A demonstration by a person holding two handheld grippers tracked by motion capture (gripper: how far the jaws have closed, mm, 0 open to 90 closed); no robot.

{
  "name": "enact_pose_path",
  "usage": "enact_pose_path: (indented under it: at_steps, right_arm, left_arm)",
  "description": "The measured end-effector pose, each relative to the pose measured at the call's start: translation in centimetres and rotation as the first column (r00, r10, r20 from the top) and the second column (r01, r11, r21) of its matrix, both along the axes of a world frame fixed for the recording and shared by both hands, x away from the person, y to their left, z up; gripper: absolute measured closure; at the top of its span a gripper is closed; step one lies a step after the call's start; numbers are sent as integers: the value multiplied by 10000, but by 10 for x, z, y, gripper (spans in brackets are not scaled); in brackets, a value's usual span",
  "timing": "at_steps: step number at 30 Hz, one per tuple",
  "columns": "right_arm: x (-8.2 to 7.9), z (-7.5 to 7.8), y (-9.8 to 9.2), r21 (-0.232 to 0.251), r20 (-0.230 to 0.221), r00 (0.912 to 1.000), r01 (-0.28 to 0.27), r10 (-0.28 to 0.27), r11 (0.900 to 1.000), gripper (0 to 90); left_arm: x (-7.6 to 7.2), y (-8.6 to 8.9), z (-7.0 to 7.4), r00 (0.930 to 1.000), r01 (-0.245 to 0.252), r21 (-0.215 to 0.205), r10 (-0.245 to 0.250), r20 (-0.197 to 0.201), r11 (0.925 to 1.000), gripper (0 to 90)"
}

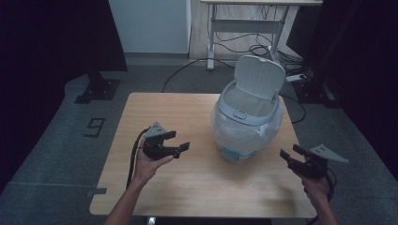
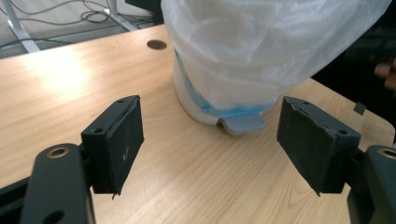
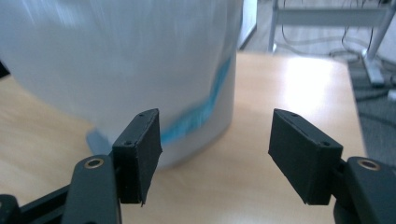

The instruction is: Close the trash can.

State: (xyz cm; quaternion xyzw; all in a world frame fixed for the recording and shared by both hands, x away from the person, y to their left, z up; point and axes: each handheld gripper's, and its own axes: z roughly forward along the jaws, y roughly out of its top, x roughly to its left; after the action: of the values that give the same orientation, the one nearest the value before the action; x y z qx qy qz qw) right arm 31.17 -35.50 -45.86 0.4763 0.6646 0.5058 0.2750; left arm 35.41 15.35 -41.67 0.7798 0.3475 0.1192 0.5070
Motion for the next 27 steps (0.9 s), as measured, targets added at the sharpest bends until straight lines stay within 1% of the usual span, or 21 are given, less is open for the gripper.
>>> enact_pose_path:
  at_steps: [2,3,5,6,9,11,14,15,16,18,20,22,24,27]
  right_arm:
    - [7,17,-1,70,251,9996,-92,91,9999,330]
    - [9,23,-1,95,314,9994,-115,112,9999,326]
    - [17,39,-1,204,529,9985,-181,170,9996,323]
    - [23,50,-1,292,620,9978,-239,221,9993,320]
    - [35,72,2,352,847,9958,-368,337,9987,315]
    - [46,90,5,457,1010,9932,-621,573,9970,312]
    - [62,109,9,695,1127,9902,-907,825,9935,305]
    - [66,113,10,730,1129,9898,-949,863,9928,302]
    - [74,119,12,709,1140,9892,-1011,927,9923,295]
    - [86,127,15,694,1093,9896,-1018,938,9924,284]
    - [102,134,18,727,976,9909,-997,924,9924,271]
    - [116,140,20,752,915,9921,-924,854,9929,260]
    - [130,146,22,877,908,9926,-883,803,9922,250]
    - [145,152,25,1021,976,9917,-933,834,9904,242]
  left_arm:
    - [-2,2,-4,10000,32,-17,-32,-75,10000,227]
    - [-3,3,-6,9999,36,-12,-36,-102,10000,227]
    - [-6,5,-12,9998,39,0,-39,-208,10000,229]
    - [-6,5,-13,9997,33,-1,-33,-232,10000,229]
    - [-8,7,-19,9994,43,-18,-43,-334,10000,231]
    - [-9,8,-22,9992,36,6,-36,-393,10000,231]
    - [-9,8,-26,9990,62,76,-59,-448,10000,230]
    - [-9,9,-26,9990,90,128,-84,-449,9999,230]
    - [-9,9,-26,9990,87,132,-81,-435,9999,230]
    - [-9,9,-25,9990,105,118,-100,-429,9999,230]
    - [-9,10,-26,9990,112,145,-106,-425,9998,230]
    - [-9,10,-26,9988,87,185,-78,-474,9998,230]
    - [-9,11,-27,9988,86,209,-76,-474,9997,230]
    - [-10,14,-27,9987,37,193,-27,-502,9998,230]
